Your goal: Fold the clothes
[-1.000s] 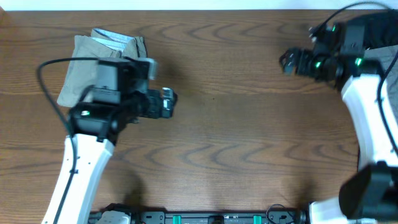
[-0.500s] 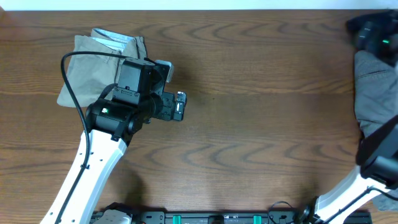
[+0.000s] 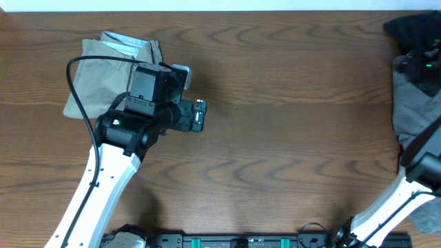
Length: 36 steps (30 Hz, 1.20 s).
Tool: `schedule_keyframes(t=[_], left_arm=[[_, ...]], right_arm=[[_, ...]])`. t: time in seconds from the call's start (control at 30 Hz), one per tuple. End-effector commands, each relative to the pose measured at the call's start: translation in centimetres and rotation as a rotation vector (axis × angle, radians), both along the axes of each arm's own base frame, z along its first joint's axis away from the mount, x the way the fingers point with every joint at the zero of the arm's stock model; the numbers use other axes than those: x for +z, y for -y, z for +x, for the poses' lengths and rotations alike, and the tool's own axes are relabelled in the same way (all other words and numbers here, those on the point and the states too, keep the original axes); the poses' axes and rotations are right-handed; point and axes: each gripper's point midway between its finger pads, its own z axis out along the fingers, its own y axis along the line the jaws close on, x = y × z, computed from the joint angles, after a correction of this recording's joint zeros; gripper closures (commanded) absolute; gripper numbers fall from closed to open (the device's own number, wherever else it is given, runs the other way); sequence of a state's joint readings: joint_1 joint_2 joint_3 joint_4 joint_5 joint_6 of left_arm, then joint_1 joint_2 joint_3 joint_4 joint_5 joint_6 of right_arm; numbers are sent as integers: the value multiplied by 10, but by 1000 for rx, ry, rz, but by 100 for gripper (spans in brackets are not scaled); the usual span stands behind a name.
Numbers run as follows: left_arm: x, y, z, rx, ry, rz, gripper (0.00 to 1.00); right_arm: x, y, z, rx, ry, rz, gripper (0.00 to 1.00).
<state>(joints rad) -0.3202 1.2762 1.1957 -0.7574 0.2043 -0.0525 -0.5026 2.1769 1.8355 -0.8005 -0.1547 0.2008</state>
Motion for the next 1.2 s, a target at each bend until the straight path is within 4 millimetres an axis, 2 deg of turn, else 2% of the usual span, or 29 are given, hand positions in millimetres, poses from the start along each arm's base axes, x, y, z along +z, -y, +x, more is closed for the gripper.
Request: schedule_keyframes(t=[0.0,0.17,0.23,0.37,0.57,0.73,0.93,1.17], left_arm=[[5,0,3,7,11,-1,2],[6,1,4,7,15,-2,2],[6,1,4,7,17,-3,2],[6,1,4,7,16,-3,2],[6,1,4,7,16,-2,2],[6,1,4,7,16,-2,2],[4,0,2,7,5,2,2],[2,-1,-1,6,-12,7,2]], right_arm=[[0,-3,2,1,-97,-191,16],[-2,-10,-3,-7,-229,-400,11],[-4,-14,-5,-4,-267,-450,11],[-10,-4,-14,-62,-343,-555,11],[-34,9,-24,-80,-400,-538,12],[-49,11,-27,-75,-416,-503,14],[-45,22,-38,-103,-464,-554,22],[-46,38,-53,-184,-476,-528,34]])
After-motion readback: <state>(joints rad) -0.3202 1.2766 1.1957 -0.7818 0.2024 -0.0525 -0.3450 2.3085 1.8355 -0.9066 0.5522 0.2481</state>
